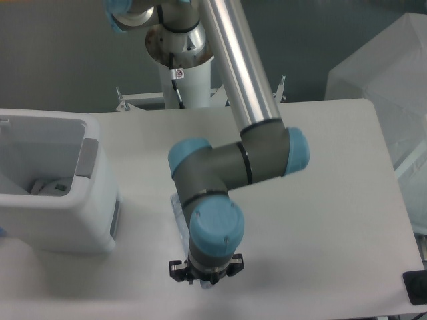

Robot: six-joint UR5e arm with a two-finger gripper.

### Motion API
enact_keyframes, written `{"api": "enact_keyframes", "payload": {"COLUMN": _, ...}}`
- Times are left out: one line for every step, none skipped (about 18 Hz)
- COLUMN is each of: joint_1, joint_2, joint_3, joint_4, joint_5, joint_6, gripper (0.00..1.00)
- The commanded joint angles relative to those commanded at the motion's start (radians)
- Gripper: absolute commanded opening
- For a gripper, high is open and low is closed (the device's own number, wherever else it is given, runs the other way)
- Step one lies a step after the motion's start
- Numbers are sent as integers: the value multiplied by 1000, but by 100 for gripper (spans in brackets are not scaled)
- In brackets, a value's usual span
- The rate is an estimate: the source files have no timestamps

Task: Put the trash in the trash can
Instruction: 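Lower the gripper and close it around the bottle's cap end, then lift the bottle and carry it over the trash bin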

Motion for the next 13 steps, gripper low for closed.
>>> {"api": "enact_keyframes", "payload": {"joint_1": 2, "joint_2": 17, "joint_3": 0, "joint_4": 25, "joint_5": -21, "joint_6": 0, "gripper": 33}}
{"api": "enact_keyframes", "payload": {"joint_1": 6, "joint_2": 37, "joint_3": 0, "joint_4": 49, "joint_5": -40, "joint_6": 0, "gripper": 33}}
{"api": "enact_keyframes", "payload": {"joint_1": 8, "joint_2": 61, "joint_3": 2, "joint_4": 84, "joint_5": -72, "joint_6": 0, "gripper": 33}}
{"api": "enact_keyframes", "payload": {"joint_1": 8, "joint_2": 77, "joint_3": 2, "joint_4": 101, "joint_5": -92, "joint_6": 0, "gripper": 33}}
{"api": "enact_keyframes", "payload": {"joint_1": 8, "joint_2": 92, "joint_3": 2, "joint_4": 115, "joint_5": -115, "joint_6": 0, "gripper": 33}}
{"api": "enact_keyframes", "payload": {"joint_1": 8, "joint_2": 110, "joint_3": 2, "joint_4": 123, "joint_5": -137, "joint_6": 3, "gripper": 33}}
{"api": "enact_keyframes", "payload": {"joint_1": 8, "joint_2": 124, "joint_3": 5, "joint_4": 129, "joint_5": -160, "joint_6": 3, "gripper": 33}}
{"api": "enact_keyframes", "payload": {"joint_1": 9, "joint_2": 138, "joint_3": 9, "joint_4": 137, "joint_5": -187, "joint_6": 3, "gripper": 33}}
{"api": "enact_keyframes", "payload": {"joint_1": 9, "joint_2": 166, "joint_3": 11, "joint_4": 146, "joint_5": -230, "joint_6": 3, "gripper": 33}}
{"api": "enact_keyframes", "payload": {"joint_1": 11, "joint_2": 184, "joint_3": 11, "joint_4": 157, "joint_5": -262, "joint_6": 3, "gripper": 33}}
{"api": "enact_keyframes", "payload": {"joint_1": 14, "joint_2": 201, "joint_3": 9, "joint_4": 167, "joint_5": -294, "joint_6": 3, "gripper": 33}}
{"api": "enact_keyframes", "payload": {"joint_1": 15, "joint_2": 216, "joint_3": 11, "joint_4": 178, "joint_5": -324, "joint_6": 5, "gripper": 33}}
{"api": "enact_keyframes", "payload": {"joint_1": 17, "joint_2": 230, "joint_3": 11, "joint_4": 193, "joint_5": -350, "joint_6": 6, "gripper": 33}}
